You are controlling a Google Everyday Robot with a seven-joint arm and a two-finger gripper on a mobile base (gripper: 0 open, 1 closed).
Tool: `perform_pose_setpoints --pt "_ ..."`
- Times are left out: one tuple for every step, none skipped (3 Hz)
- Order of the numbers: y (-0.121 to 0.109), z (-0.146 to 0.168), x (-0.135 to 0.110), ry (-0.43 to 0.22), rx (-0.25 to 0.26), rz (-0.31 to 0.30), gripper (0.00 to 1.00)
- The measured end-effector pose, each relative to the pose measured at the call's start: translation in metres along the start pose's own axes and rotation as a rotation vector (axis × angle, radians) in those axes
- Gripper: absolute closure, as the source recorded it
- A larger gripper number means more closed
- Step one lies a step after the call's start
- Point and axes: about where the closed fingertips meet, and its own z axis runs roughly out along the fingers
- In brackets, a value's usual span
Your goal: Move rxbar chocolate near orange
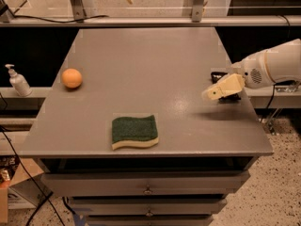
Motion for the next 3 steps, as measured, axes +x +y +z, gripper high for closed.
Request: perform_pose_setpoints --pt "-0.007 0.011 0.012 0.004 0.003 0.048 0.00" --pt "-0.010 0.017 0.019 0.009 0.010 0.063 0.16" --pt "-0.012 0.021 0.025 0.014 0.014 0.079 0.39"
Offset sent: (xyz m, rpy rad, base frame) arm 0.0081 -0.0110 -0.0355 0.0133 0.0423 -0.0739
